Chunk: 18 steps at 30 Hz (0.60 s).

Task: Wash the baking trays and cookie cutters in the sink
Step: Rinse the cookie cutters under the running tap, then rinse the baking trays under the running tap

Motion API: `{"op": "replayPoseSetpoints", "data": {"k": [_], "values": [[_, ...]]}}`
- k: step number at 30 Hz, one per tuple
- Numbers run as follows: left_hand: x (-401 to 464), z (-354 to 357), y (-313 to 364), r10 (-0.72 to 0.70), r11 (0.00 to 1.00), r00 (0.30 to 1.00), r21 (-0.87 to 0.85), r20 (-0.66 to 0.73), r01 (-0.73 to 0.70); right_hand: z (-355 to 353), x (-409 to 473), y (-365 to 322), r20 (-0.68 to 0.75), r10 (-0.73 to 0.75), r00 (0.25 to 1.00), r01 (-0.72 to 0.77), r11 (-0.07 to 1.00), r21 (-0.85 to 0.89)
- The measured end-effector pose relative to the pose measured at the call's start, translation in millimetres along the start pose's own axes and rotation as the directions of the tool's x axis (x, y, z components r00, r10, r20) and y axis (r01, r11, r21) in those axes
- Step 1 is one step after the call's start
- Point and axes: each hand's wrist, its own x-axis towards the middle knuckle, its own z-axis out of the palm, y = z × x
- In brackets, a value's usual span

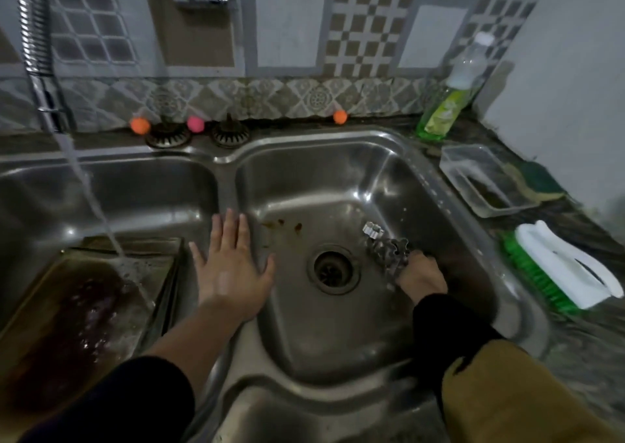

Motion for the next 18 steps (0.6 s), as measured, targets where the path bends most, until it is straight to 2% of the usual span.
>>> {"op": "replayPoseSetpoints", "data": {"k": [4,11,15,18], "values": [[2,1,0,-0.003,0.999,1.0,0.034,0.018,0.003,-2,0,-2,0.011,-0.031,0.999,0.031,0.997,-0.067],[3,1,1,0.012,1.0,1.0,0.028,0.013,-0.012,-27,-27,-21,0.024,-0.108,0.994,0.108,0.994,-0.027],[2,0,-3,0.05,0.999,0.998,0.015,0.047,-0.051,-33,-67,-51,0.038,-0.25,0.968,0.247,0.966,0.078],[-1,-3,-11,0.116,0.993,0.991,-0.034,0.066,-0.114,-34,-102,-84,0.024,-0.395,0.919,0.389,0.913,0.124]]}}
